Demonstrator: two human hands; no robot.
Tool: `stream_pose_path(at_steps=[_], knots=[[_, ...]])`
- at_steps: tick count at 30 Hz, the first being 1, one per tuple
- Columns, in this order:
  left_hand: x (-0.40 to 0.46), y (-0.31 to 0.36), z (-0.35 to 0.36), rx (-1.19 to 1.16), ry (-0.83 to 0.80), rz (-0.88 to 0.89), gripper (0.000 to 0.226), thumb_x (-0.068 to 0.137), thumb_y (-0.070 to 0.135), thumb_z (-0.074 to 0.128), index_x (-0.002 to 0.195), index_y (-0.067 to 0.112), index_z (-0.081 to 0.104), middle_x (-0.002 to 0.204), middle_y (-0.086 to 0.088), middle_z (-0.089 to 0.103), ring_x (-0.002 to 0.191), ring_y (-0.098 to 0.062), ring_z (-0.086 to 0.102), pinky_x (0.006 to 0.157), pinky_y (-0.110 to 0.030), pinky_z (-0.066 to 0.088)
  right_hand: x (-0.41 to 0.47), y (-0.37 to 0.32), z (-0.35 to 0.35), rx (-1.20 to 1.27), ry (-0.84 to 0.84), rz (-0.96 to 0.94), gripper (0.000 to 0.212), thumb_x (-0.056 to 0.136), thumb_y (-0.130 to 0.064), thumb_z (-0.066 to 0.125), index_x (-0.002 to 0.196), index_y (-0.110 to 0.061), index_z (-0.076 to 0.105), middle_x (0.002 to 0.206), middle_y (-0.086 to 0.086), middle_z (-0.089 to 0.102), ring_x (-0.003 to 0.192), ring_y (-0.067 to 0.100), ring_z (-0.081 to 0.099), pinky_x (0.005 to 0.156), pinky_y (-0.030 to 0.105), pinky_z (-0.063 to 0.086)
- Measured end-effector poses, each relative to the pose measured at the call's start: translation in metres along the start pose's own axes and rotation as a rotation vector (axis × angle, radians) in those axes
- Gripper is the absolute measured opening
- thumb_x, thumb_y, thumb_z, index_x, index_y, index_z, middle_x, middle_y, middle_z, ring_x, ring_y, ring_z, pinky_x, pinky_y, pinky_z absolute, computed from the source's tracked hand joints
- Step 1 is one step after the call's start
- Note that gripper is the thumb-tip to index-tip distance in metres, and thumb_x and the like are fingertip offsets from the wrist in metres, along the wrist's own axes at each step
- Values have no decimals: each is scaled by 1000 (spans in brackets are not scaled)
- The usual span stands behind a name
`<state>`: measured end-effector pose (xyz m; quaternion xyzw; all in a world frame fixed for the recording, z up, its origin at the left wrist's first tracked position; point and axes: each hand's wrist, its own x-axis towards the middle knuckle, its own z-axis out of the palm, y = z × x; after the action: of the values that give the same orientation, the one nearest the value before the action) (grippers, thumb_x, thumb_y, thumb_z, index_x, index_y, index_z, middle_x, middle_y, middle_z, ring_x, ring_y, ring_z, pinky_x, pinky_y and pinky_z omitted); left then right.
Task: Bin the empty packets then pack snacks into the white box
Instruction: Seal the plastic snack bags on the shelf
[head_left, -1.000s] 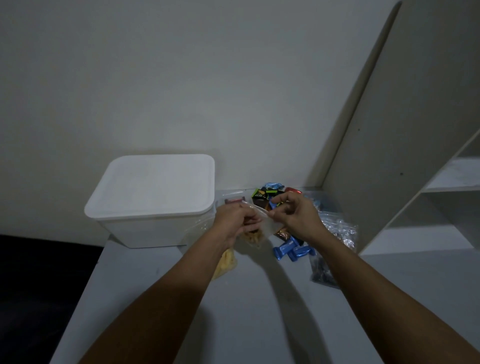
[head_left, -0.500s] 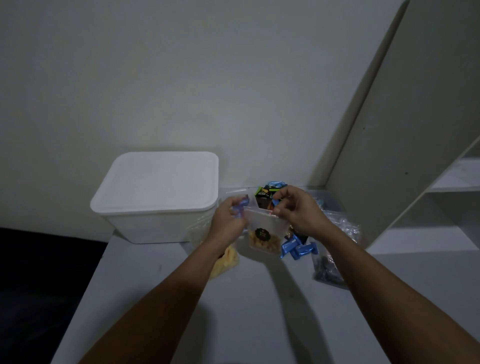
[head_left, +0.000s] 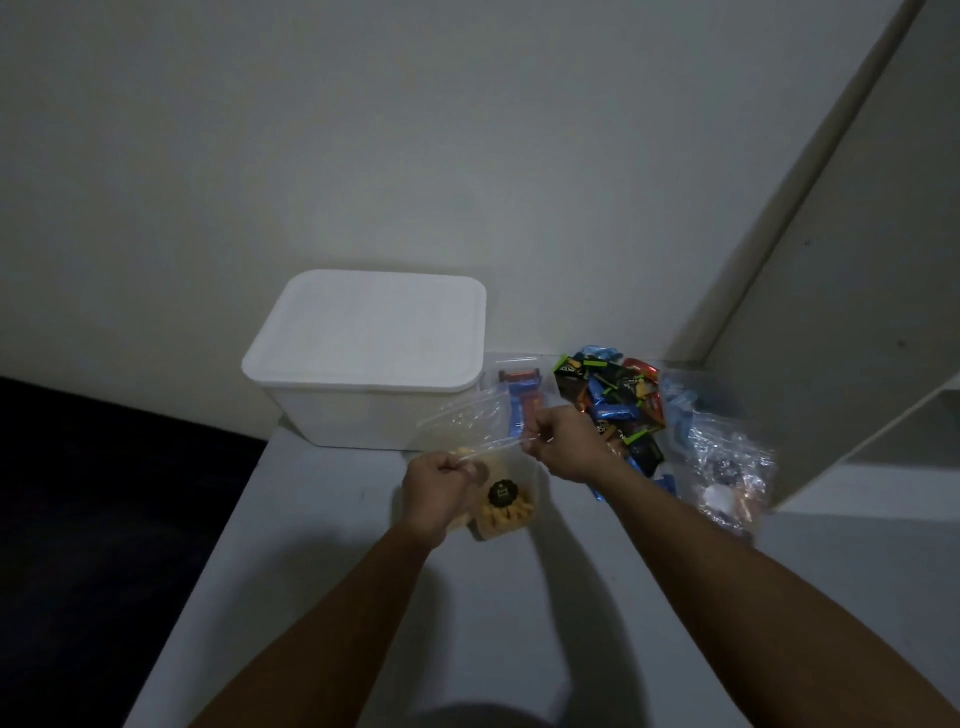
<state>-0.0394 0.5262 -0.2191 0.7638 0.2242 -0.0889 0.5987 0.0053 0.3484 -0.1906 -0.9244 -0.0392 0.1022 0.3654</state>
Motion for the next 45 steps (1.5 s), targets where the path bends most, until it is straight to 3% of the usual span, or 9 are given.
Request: stream_pose_path(at_steps=[7, 9, 13, 18, 26, 32, 37, 41, 45], knots=[[-2, 0, -10, 167, 88, 104, 13, 77, 8, 69, 73, 21, 70, 82, -1, 69, 85, -22, 67, 73, -31, 54, 14, 3, 21, -43, -33, 17, 12, 88, -5, 57, 88, -15, 64, 94, 1, 64, 93, 16, 61, 85, 31, 49], [-1, 1, -11, 172, 63, 126, 12, 74, 12, 74, 84, 17, 71, 88, -2, 70, 89, -22, 67, 78, -31, 55, 14, 4, 19, -39, -23, 5, 12, 88, -6, 59, 96, -13, 65, 94, -1, 63, 92, 15, 60, 86, 31, 49], [-1, 9, -3, 234, 56, 225, 46, 66, 18, 83, 109, 15, 67, 104, 0, 67, 95, -18, 64, 86, -36, 56, 14, 10, 6, -41, 4, -32, 9, 86, -12, 67, 94, -17, 66, 95, -1, 63, 91, 13, 60, 85, 30, 51], [-4, 34, 27, 376, 143, 414, 38, 75, 12, 71, 112, 20, 65, 113, 2, 63, 103, -15, 58, 88, -31, 52, 8, 23, -28, -8, 59, 36, 9, 87, -14, 68, 93, -8, 69, 85, 2, 65, 83, 16, 62, 84, 33, 53], [-3, 69, 101, 394, -158, 454, 20, 80, 10, 66, 100, 12, 70, 98, -3, 69, 89, -15, 60, 80, -21, 44, -21, 86, -92, -35, 202, 290, 12, 82, -11, 70, 93, -7, 71, 87, 5, 66, 84, 18, 60, 78, 29, 48], [-6, 76, 165, 473, -373, 421, 12, 76, 7, 69, 79, 19, 66, 92, -7, 71, 91, -23, 66, 84, -35, 54, -49, 134, -121, -39, 306, 487, 26, 82, -15, 69, 107, -7, 70, 111, 11, 69, 103, 28, 65, 89, 32, 49], [-6, 73, 212, 505, -490, 329, 14, 76, 4, 64, 89, 6, 69, 91, -10, 69, 92, -26, 65, 79, -32, 49, -68, 169, -129, -78, 226, 637, 32, 85, -36, 67, 100, -8, 67, 101, 13, 66, 102, 32, 64, 75, 31, 46], [-11, 70, 239, 494, -585, 194, 35, 74, 0, 63, 109, 1, 62, 97, -21, 66, 69, -21, 56, 50, -26, 41, -75, 184, -126, -91, 143, 650, 21, 91, -29, 58, 98, -12, 67, 118, 14, 65, 112, 32, 60, 83, 32, 45], [-11, 62, 260, 447, -676, 66, 63, 75, 4, 61, 136, 9, 46, 119, -13, 58, 94, -31, 61, 62, -27, 45, -74, 197, -123, 31, 149, 669, 11, 85, -18, 57, 81, -10, 65, 89, 12, 64, 90, 28, 62, 78, 33, 48]])
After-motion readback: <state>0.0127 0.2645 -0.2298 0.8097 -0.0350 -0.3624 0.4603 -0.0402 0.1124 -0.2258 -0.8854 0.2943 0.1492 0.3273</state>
